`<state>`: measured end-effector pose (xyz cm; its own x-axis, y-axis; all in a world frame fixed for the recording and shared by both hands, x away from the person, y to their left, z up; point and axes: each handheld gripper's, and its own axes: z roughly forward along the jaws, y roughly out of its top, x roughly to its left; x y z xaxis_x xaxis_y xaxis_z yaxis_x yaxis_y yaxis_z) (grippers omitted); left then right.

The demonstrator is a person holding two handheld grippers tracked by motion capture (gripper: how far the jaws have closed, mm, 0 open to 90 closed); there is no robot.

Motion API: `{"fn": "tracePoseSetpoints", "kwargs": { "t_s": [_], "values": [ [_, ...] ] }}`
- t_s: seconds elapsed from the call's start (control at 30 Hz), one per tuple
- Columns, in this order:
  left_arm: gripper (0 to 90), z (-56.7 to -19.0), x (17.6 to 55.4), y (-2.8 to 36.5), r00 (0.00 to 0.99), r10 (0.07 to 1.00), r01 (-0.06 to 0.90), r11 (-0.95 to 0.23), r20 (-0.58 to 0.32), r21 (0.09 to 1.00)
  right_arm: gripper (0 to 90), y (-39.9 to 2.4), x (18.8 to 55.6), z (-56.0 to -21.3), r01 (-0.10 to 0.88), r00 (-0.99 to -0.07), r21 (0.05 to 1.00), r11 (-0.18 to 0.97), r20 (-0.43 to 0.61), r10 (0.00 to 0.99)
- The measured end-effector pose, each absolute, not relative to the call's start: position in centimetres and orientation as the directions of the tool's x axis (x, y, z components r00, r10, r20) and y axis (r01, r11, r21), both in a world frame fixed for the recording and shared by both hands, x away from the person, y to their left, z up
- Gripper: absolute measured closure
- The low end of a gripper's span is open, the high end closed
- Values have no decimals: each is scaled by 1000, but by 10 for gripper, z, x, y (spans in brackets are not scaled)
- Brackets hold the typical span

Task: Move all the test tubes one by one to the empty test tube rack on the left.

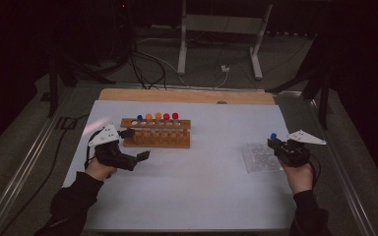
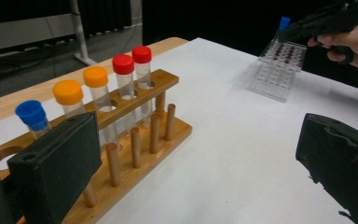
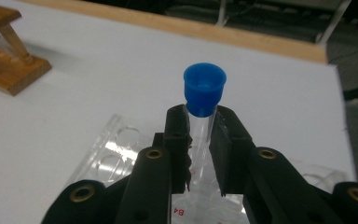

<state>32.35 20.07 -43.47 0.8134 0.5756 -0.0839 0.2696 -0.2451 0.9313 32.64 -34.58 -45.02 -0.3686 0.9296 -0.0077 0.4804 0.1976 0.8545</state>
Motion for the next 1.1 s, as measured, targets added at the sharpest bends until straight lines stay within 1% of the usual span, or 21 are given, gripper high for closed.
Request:
{"fn": "tracePoseSetpoints", "kwargs": {
  "t_s": [0.27, 0.5, 0.77, 1.1],
  "values": [
    [9, -434, 323, 201, 817, 571, 266, -241, -86, 933, 774, -343, 314, -426, 403, -369, 893, 201, -43, 929],
    [9, -434, 323, 199, 821, 566, 266, -251, -82, 931, 774, -337, 308, -413, 360, -388, 909, 211, -60, 920],
    [10, -433, 322, 195, 819, 569, 267, -264, -74, 927, 774, -319, 304, -408, 339, -460, 913, 228, -51, 887],
    [10, -431, 317, 185, 845, 530, 252, -286, -67, 925, 774, -289, 302, -413, 341, -561, 906, 253, -20, 828]
  ]
}}
